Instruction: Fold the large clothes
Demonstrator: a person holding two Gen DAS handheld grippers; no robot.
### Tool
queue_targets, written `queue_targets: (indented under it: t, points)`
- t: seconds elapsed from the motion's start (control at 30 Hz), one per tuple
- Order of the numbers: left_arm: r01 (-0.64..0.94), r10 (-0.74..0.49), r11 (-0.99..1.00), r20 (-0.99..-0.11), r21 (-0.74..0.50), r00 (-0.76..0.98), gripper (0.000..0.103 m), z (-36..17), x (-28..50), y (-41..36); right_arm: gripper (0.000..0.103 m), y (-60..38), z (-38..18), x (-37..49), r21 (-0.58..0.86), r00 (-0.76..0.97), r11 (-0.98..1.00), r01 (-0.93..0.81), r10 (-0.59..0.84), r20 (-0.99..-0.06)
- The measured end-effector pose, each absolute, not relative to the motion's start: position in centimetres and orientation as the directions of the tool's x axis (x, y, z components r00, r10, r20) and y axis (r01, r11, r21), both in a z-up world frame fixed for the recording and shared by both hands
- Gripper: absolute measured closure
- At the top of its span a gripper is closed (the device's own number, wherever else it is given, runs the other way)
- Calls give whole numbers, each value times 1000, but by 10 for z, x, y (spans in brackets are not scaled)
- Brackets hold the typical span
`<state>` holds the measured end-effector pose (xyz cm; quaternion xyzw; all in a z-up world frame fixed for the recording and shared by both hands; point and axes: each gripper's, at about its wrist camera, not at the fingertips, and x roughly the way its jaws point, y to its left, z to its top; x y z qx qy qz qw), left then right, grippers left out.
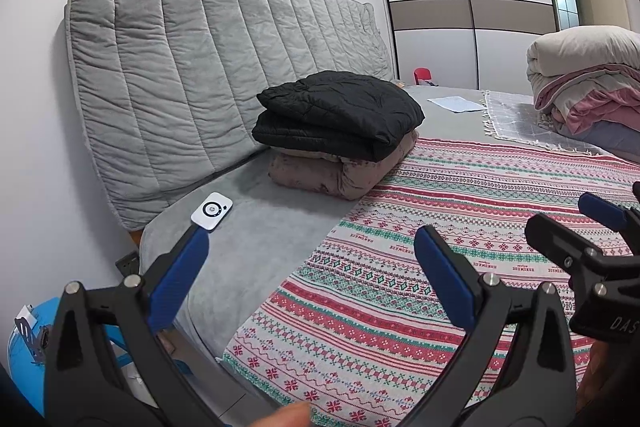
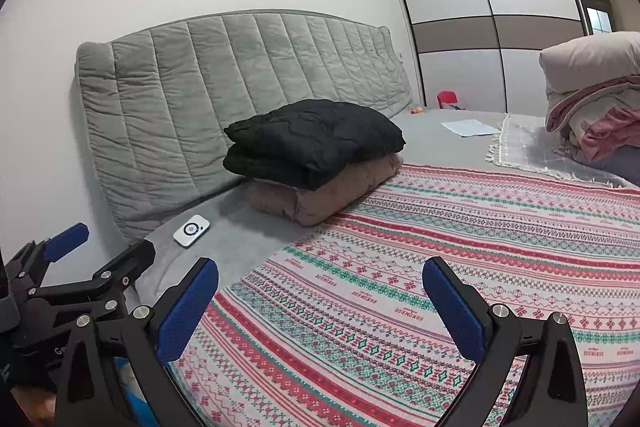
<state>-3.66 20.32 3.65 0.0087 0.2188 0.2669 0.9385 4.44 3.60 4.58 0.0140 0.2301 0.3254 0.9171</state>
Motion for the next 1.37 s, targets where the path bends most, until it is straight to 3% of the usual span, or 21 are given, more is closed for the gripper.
queue_targets:
  t: [1.37]
  points:
    - [-499,510,855,-407,142,758,1,38,-38,202,0,48,42,41,114,702,801,-587,575,-420]
